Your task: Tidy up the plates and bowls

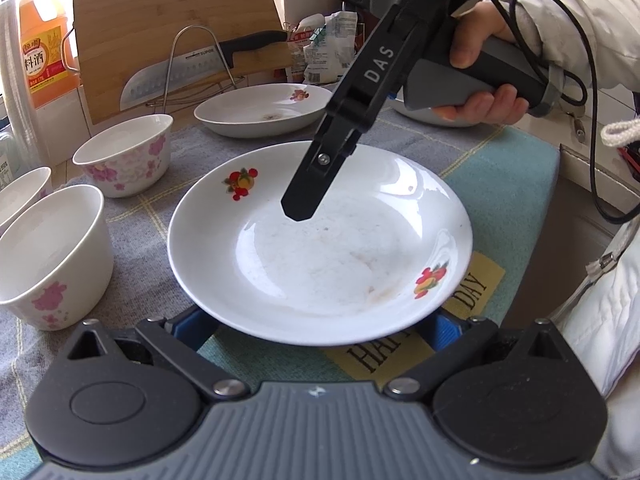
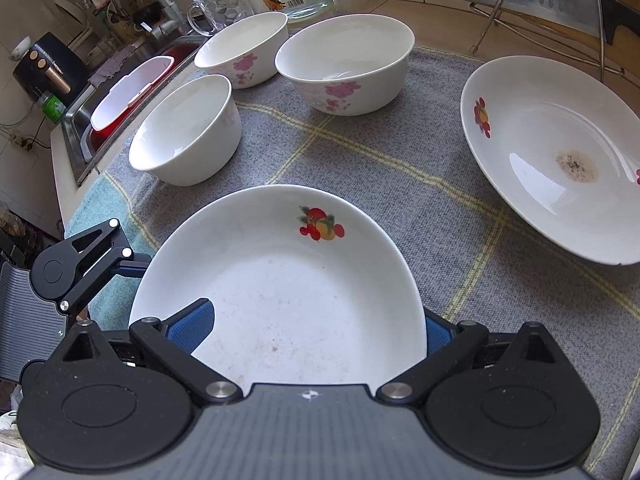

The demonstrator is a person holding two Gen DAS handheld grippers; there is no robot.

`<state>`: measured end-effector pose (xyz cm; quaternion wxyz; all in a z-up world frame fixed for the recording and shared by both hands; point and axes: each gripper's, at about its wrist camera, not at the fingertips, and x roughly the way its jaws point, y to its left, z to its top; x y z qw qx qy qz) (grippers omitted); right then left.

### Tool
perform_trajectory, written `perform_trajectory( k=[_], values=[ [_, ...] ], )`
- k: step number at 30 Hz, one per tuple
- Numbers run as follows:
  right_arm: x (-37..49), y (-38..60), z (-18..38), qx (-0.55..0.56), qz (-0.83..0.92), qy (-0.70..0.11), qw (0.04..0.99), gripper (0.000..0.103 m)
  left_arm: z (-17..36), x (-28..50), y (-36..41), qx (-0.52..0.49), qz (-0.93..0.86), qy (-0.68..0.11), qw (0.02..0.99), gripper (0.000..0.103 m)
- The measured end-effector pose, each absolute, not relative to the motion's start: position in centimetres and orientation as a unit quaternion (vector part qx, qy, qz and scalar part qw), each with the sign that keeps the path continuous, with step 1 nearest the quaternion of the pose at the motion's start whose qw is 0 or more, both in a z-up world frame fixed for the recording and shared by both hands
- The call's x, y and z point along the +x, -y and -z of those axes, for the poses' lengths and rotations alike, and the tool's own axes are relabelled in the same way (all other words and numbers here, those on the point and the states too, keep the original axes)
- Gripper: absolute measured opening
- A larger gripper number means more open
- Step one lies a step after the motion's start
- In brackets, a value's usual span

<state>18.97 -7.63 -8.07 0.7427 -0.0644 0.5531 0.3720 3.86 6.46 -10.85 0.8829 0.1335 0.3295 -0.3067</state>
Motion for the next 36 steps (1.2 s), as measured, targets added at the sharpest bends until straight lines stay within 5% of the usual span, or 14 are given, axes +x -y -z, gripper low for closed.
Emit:
perform_trajectory(
  k=[36],
  values=[
    [19.2,15.4,5.0,-0.036,-0.35,-0.53,0.772,0.103,7.5,6.4,-0.6,0.152,0.326,-0.32,0.877,0.102]
  ],
)
